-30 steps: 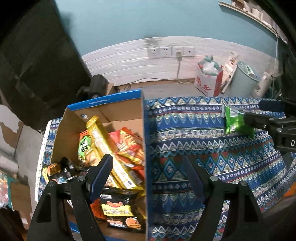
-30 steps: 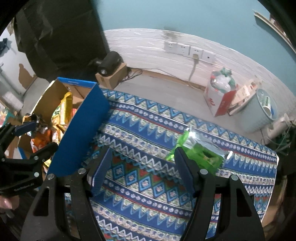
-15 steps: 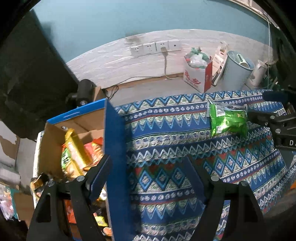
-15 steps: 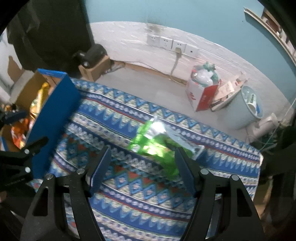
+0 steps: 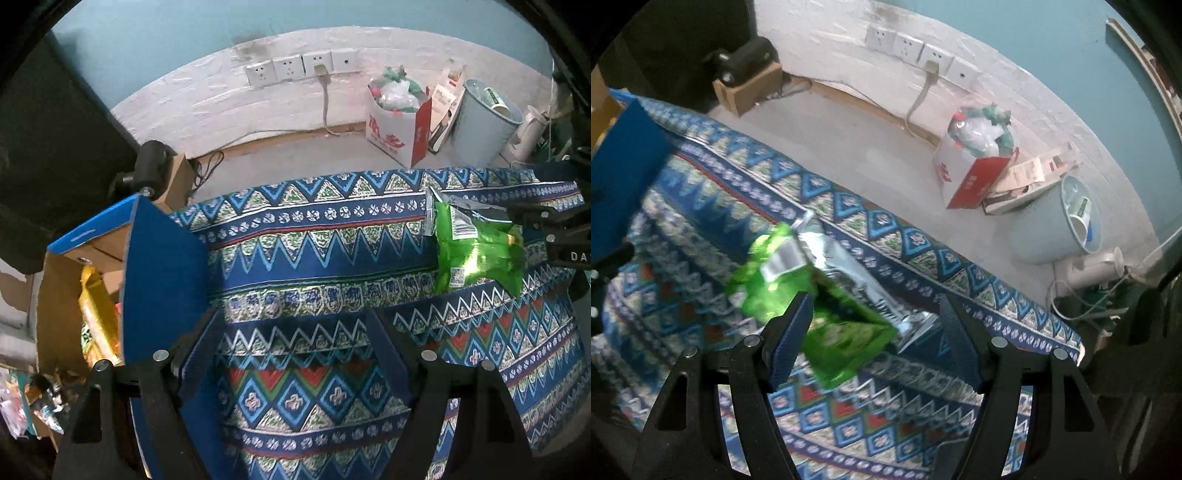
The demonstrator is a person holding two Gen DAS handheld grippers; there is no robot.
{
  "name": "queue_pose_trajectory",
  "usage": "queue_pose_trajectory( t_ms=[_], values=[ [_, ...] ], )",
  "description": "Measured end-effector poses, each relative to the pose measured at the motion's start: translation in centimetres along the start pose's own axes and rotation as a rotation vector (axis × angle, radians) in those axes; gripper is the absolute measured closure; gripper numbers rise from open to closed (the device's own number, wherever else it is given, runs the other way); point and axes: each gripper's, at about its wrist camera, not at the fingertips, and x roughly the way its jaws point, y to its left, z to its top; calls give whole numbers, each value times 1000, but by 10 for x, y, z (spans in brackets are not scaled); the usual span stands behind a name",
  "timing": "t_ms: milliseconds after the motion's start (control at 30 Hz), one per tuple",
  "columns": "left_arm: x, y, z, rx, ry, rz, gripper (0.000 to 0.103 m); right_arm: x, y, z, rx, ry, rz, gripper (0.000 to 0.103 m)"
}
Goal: Organize snacks
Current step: 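Grasp the green bag with left tool while right tool grasps silver foil bag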
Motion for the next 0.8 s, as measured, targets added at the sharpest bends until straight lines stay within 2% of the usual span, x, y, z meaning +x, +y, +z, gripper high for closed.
queue_pose_trajectory(
  t_ms=[167,300,500,800],
  values=[
    [12,-12,-3,32,24,-15,23,24,-9,0,8,33,-11,33],
    [22,-21,-10,52,54,-29,22,41,-10,-10,5,94,-23,33],
    [21,-31,-17,72,71,-42,23,48,4,-29,19,160,31,33],
    [1,-18,-26,29,67,-55,23,47,38,-43,89,181,152,33]
  ],
)
